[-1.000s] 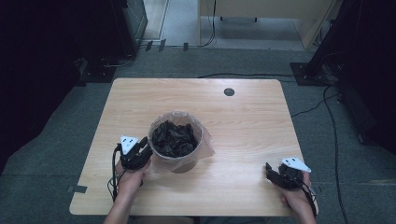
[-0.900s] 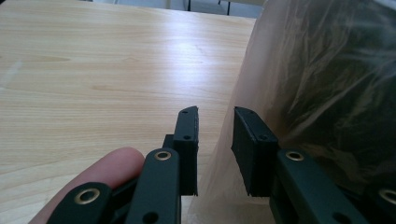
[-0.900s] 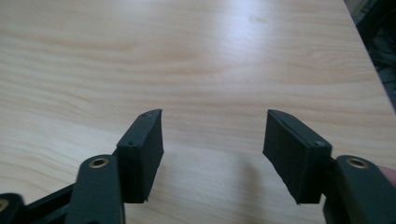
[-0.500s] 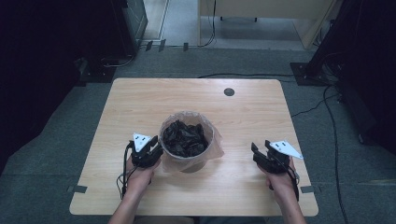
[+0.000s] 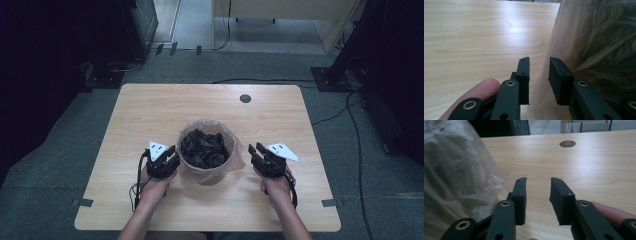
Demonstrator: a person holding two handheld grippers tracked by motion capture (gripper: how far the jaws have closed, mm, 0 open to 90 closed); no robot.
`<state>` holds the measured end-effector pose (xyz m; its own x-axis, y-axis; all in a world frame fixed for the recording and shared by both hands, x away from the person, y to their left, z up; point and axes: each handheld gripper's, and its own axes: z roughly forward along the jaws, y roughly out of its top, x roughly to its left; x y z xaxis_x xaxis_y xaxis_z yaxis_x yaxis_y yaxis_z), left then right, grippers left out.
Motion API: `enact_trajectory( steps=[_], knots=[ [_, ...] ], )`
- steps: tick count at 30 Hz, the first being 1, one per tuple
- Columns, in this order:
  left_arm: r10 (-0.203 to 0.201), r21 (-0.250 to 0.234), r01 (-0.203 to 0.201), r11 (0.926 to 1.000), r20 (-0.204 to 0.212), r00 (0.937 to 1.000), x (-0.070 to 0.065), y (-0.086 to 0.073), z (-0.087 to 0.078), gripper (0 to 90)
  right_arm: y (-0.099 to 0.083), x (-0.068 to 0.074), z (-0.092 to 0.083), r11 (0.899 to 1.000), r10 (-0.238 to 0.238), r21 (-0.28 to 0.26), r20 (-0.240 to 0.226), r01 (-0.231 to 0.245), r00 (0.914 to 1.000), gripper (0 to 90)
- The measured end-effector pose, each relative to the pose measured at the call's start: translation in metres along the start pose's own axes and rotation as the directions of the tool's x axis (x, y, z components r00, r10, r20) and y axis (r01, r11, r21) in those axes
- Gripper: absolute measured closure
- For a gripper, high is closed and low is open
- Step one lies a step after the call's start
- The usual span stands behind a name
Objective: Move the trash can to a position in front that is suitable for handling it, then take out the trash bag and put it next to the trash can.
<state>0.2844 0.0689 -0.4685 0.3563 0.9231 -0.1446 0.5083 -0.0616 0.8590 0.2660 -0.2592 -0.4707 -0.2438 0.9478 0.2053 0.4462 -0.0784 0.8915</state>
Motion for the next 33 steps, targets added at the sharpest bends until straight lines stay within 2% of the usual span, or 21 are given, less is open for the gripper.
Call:
enact_trajectory(
  steps=[3,7,8,9,13,16,20,21,24,27,30,33],
  knots=[
    [0.003,0.0,-0.003,1.0,0.016,0.9999,-0.004,-0.001,-0.001,71.2,-0.006,0.009,0.003,1.0,-0.029,0.006,-0.034,0.029,0.999,69.9],
    [0.023,-0.002,-0.023,0.9997,0.039,0.999,-0.012,-0.003,-0.002,71.5,-0.011,0.02,0.005,0.997,-0.073,0.014,-0.093,0.075,0.993,70.2],
    [0.029,-0.006,-0.029,0.9996,0.032,0.9991,-0.014,-0.004,-0.002,72.7,-0.012,0.023,0.005,0.996,-0.087,0.015,-0.096,0.089,0.9916,74.2],
    [0.031,-0.005,-0.031,0.9995,0.025,0.9992,-0.016,-0.005,-0.003,74.4,-0.013,0.025,0.005,0.995,-0.099,0.017,-0.083,0.101,0.9916,74.6],
    [0.021,-0.006,-0.021,0.9998,0.026,0.9994,-0.017,-0.006,-0.003,75.8,-0.014,0.024,0.004,0.997,-0.078,0.021,-0.095,0.081,0.9924,76.1],
    [0.035,-0.007,-0.035,0.9994,0.018,0.9992,-0.018,-0.007,-0.004,76.3,-0.016,0.026,0.003,0.996,-0.084,0.025,-0.086,0.086,0.9928,76.2],
    [0.029,-0.008,-0.028,0.9996,0.042,0.9987,-0.009,-0.008,-0.006,65.1,-0.016,0.021,0.0,0.997,-0.072,0.021,-0.081,0.074,0.9941,63.9],
    [0.035,-0.007,-0.035,0.9994,0.036,0.9987,-0.006,-0.01,-0.007,63.4,-0.016,0.02,-0.001,0.997,-0.073,0.014,-0.071,0.074,0.9948,62.8],
    [0.014,0.0,-0.014,0.9999,0.013,0.9998,0.005,-0.014,-0.01,56.9,-0.017,0.013,-0.005,0.997,-0.073,0.0,-0.017,0.073,0.9972,57.2],
    [-0.013,0.021,0.014,0.9997,-0.016,0.9998,0.019,-0.019,-0.013,51.8,-0.019,0.001,-0.009,0.999,-0.039,0.005,0.033,0.039,0.9987,51.5],
    [-0.033,0.049,0.035,0.9982,-0.055,0.998,0.031,-0.025,-0.015,46.5,-0.025,-0.01,-0.012,0.999,-0.021,0.026,0.078,0.019,0.9967,47.4],
    [-0.021,0.102,0.028,0.9944,-0.067,0.9976,0.036,-0.034,-0.015,42.6,-0.032,-0.018,-0.011,0.998,-0.018,0.058,0.098,0.012,0.9951,44.2]
  ],
)
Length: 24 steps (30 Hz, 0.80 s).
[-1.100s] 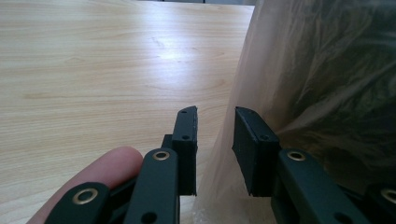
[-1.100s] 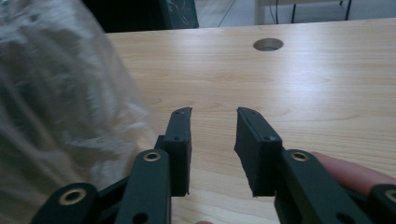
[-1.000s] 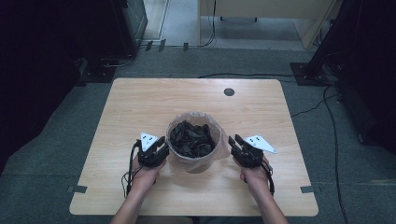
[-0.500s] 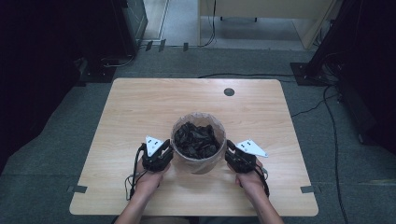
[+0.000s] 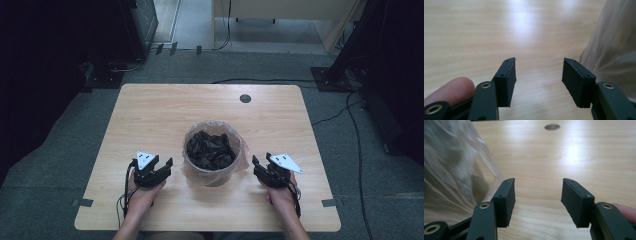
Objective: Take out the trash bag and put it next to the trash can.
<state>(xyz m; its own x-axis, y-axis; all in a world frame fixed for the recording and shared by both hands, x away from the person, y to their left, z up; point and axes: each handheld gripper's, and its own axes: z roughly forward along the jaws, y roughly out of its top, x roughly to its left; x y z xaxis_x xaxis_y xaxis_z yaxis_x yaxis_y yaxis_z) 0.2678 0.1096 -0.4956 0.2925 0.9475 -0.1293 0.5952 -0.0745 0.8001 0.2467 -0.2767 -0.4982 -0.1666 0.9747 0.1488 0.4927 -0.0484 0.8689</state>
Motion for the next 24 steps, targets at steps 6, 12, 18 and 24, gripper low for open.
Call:
enact_trajectory(
  steps=[6,12,18,24],
  knots=[
    [0.046,0.055,-0.046,0.9974,0.018,0.9988,-0.007,-0.009,0.006,38.5,-0.008,-0.003,0.01,0.997,0.018,0.072,-0.002,-0.018,0.9998,40.5],
    [0.092,0.098,-0.095,0.9907,0.03,0.9953,-0.015,-0.016,0.012,34.5,-0.013,-0.006,0.016,0.992,0.022,0.123,0.012,-0.023,0.9997,40.1],
    [0.151,0.11,-0.153,0.9821,0.029,0.9881,-0.025,-0.02,0.015,28.6,-0.014,-0.006,0.018,0.989,0.024,0.148,0.008,-0.025,0.9997,38.7],
    [0.234,0.136,-0.246,0.9597,0.1,0.9672,-0.035,-0.023,0.013,22.7,-0.016,-0.006,0.02,0.979,-0.023,0.202,0.037,0.015,0.9991,37.5]
  ],
)
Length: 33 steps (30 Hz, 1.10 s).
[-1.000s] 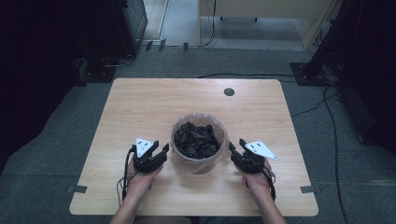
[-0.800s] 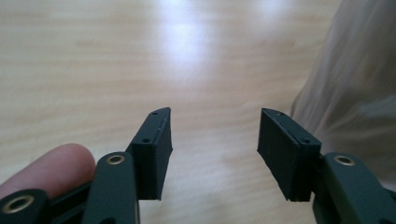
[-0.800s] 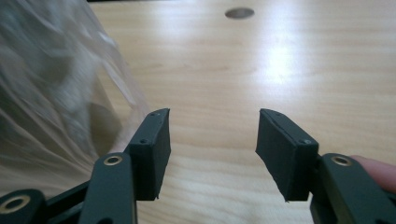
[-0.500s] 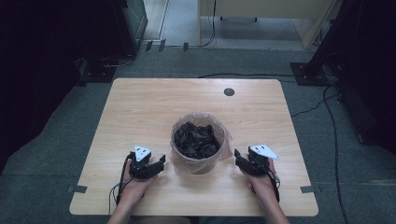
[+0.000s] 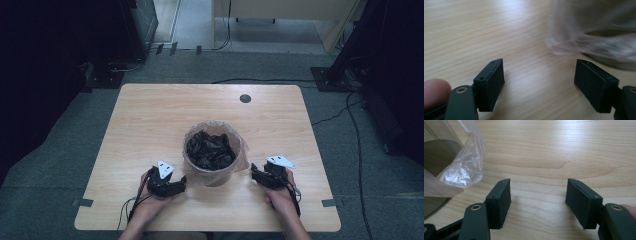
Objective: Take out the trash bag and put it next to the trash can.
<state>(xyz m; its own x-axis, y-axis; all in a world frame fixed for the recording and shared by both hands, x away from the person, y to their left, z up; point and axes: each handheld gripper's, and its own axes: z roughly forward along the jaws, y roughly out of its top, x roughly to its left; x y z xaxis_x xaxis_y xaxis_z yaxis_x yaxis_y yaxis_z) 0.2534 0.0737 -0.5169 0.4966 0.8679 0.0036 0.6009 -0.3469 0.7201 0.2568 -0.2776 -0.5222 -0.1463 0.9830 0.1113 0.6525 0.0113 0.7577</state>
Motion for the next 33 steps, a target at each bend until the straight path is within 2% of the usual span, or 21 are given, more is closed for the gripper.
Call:
enact_trajectory(
  steps=[2,5,7,9,11,16,18,20,24,28,33],
  knots=[
    [0.021,0.001,-0.021,0.9998,0.029,0.9994,-0.003,-0.001,-0.001,22.3,0.0,0.001,0.0,0.999,-0.032,0.006,0.006,0.032,0.9995,36.8],
    [0.053,-0.004,-0.053,0.9986,0.062,0.9967,-0.006,-0.002,-0.002,20.6,-0.001,0.005,0.001,0.996,-0.085,0.016,0.008,0.085,0.9964,31.1],
    [0.061,-0.004,-0.061,0.9981,0.066,0.9959,-0.009,-0.002,-0.001,20.5,-0.002,0.008,0.001,0.993,-0.113,0.02,-0.004,0.113,0.9936,29.6],
    [0.067,-0.008,-0.066,0.9978,0.066,0.9956,-0.012,-0.001,0.0,20.5,-0.003,0.01,0.001,0.993,-0.117,0.019,-0.011,0.117,0.9931,29.1],
    [0.076,-0.019,-0.075,0.997,0.034,0.9965,-0.015,0.0,0.001,20.8,-0.003,0.009,0.001,0.993,-0.118,0.016,-0.018,0.119,0.9928,28.5],
    [0.04,-0.065,-0.042,0.997,-0.028,0.9988,-0.018,0.003,0.0,26.2,-0.003,0.009,0.001,0.992,-0.121,0.017,-0.021,0.121,0.9924,27.7],
    [0.01,-0.098,-0.015,0.995,-0.052,0.9986,-0.018,0.004,-0.002,33.6,-0.003,0.01,0.002,0.992,-0.121,0.016,-0.019,0.121,0.9925,27.7],
    [-0.014,-0.135,0.007,0.9909,-0.049,0.9987,-0.018,0.005,-0.004,36.1,-0.003,0.01,0.002,0.993,-0.119,0.016,-0.016,0.119,0.9928,27.5],
    [-0.012,-0.191,0.003,0.9816,-0.046,0.9989,-0.022,0.006,-0.007,47.3,-0.003,0.011,0.002,0.993,-0.117,0.017,-0.012,0.118,0.993,27.0],
    [-0.015,-0.213,0.007,0.977,-0.034,0.9993,-0.025,0.005,-0.008,60.5,-0.003,0.011,0.002,0.993,-0.117,0.017,-0.013,0.117,0.9931,27.0],
    [-0.027,-0.256,0.019,0.9664,-0.028,0.9992,-0.024,0.007,-0.011,77.2,-0.003,0.011,0.002,0.992,-0.121,0.017,-0.015,0.121,0.9925,27.5]
  ],
)
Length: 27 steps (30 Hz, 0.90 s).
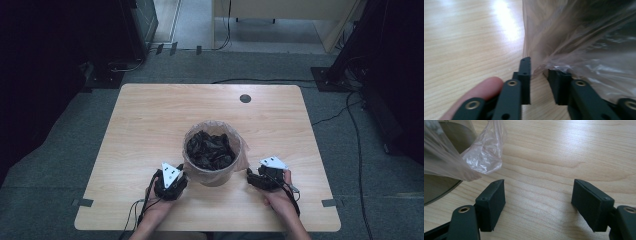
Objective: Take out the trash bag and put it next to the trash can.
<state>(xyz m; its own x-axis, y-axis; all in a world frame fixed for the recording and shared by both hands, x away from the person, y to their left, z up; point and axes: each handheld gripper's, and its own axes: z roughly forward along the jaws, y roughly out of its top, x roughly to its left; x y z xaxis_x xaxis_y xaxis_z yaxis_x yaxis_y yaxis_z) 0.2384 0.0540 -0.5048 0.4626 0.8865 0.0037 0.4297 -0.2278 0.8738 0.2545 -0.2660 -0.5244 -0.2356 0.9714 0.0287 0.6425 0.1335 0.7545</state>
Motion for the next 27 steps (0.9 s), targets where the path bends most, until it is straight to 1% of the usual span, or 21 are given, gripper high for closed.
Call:
enact_trajectory(
  steps=[2,4,7,10,12,14,16,17,19,20,21,23,24,25,26,27],
  knots=[
    [-0.009,-0.039,0.009,0.9992,0.007,0.9999,0.001,0.001,-0.004,81.6,0.0,0.0,0.0,1.0,0.001,0.001,0.002,-0.001,1.0,27.0],
    [-0.008,-0.078,0.008,0.9969,0.006,1.0,0.002,0.003,-0.008,85.2,0.0,0.001,0.0,1.0,0.0,0.001,0.007,0.0,1.0,26.5],
    [-0.024,-0.118,0.024,0.9928,0.001,0.9997,0.004,0.006,-0.012,87.2,-0.001,0.002,-0.001,1.0,-0.016,-0.001,0.0,0.016,0.9999,27.1],
    [-0.036,-0.138,0.036,0.9899,0.0,0.9993,0.006,0.006,-0.014,87.2,-0.001,0.006,-0.001,0.999,-0.042,-0.003,-0.02,0.042,0.9989,27.4],
    [-0.042,-0.138,0.041,0.9895,0.002,0.9991,0.007,0.007,-0.014,87.1,-0.001,0.009,-0.001,0.998,-0.056,-0.007,-0.025,0.056,0.9981,27.7],
    [-0.043,-0.14,0.043,0.9892,0.0,0.9991,0.007,0.007,-0.015,87.0,-0.001,0.011,-0.002,0.998,-0.062,-0.012,-0.023,0.062,0.9978,30.6],
    [-0.049,-0.142,0.048,0.9888,0.002,0.9988,0.007,0.008,-0.015,87.3,0.0,0.013,-0.003,0.998,-0.054,-0.03,-0.017,0.054,0.9984,37.3],
    [-0.052,-0.142,0.052,0.9885,0.004,0.9986,0.007,0.008,-0.016,87.6,0.0,0.013,-0.003,0.998,-0.04,-0.046,-0.018,0.04,0.999,39.0],
    [-0.063,-0.143,0.063,0.9877,0.007,0.998,0.008,0.01,-0.017,87.8,0.002,0.015,-0.005,0.996,-0.013,-0.085,-0.041,0.01,0.9991,42.7],
    [-0.071,-0.147,0.072,0.9865,0.01,0.9974,0.009,0.01,-0.018,88.0,0.003,0.018,-0.006,0.995,-0.019,-0.104,-0.057,0.013,0.9982,43.9],
    [-0.071,-0.147,0.072,0.9865,0.01,0.9974,0.009,0.01,-0.018,88.1,0.004,0.021,-0.006,0.992,-0.038,-0.121,-0.071,0.029,0.9968,44.8],
    [-0.081,-0.156,0.082,0.9844,0.013,0.9966,0.009,0.013,-0.02,88.3,0.004,0.029,-0.008,0.986,-0.084,-0.152,-0.082,0.071,0.9931,47.8],
    [-0.081,-0.157,0.082,0.9843,0.012,0.9966,0.009,0.013,-0.021,88.4,0.005,0.032,-0.008,0.983,-0.096,-0.167,-0.08,0.081,0.9922,50.5],
    [-0.081,-0.157,0.082,0.9843,0.012,0.9966,0.009,0.013,-0.021,88.5,0.005,0.032,-0.008,0.983,-0.096,-0.167,-0.08,0.081,0.9922,50.5],
    [-0.081,-0.161,0.082,0.9835,0.014,0.9966,0.009,0.015,-0.023,88.5,0.006,0.034,-0.01,0.98,-0.097,-0.184,-0.075,0.081,0.9925,54.4],
    [-0.084,-0.165,0.085,0.9826,0.012,0.9964,0.009,0.015,-0.024,88.5,0.007,0.035,-0.012,0.978,-0.085,-0.198,-0.072,0.069,0.9938,59.1]
  ],
)
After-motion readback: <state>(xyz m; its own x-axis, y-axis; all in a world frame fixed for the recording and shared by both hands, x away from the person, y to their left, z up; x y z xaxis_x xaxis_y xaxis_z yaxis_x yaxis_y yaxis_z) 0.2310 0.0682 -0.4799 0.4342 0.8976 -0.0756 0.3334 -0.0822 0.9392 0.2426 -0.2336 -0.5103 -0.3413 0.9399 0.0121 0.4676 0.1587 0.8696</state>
